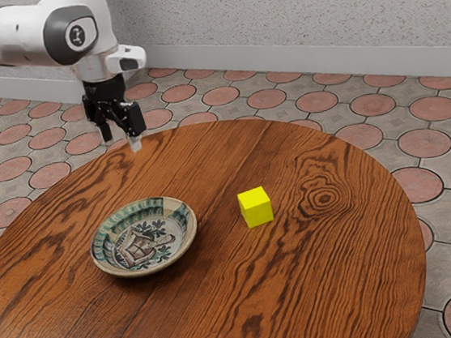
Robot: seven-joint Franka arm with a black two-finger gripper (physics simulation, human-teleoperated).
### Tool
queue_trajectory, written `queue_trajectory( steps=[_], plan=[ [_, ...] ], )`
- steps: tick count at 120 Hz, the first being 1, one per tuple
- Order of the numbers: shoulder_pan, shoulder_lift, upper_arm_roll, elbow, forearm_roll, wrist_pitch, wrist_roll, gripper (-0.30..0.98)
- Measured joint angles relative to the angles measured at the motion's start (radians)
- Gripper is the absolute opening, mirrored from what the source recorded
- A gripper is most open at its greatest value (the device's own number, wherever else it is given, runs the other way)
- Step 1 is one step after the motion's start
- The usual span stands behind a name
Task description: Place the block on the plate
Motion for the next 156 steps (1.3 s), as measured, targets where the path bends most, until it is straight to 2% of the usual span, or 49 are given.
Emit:
queue_trajectory(
  steps=[20, 32, 48, 64, 82, 102, 122, 138, 156],
  plan=[
    [-0.014, 0.01, 0.007, 0.004, -0.004, 0.015, 0.003, 0.69],
    [-0.152, 0.074, 0.121, 0.031, -0.034, 0.02, 0.002, 0.69],
    [-0.318, 0.159, 0.217, 0.072, -0.064, 0.045, -0.024, 0.69],
    [-0.402, 0.256, 0.251, 0.08, -0.09, 0.119, -0.081, 0.69],
    [-0.413, 0.401, 0.261, 0.215, -0.153, 0.168, -0.183, 0.69],
    [-0.421, 0.502, 0.265, 0.308, -0.237, 0.193, -0.361, 0.69],
    [-0.438, 0.626, 0.338, 0.434, -0.337, 0.208, -0.575, 0.69],
    [-0.432, 0.672, 0.344, 0.444, -0.371, 0.253, -0.738, 0.69],
    [-0.402, 0.703, 0.336, 0.438, -0.379, 0.287, -0.885, 0.69]
  ],
)
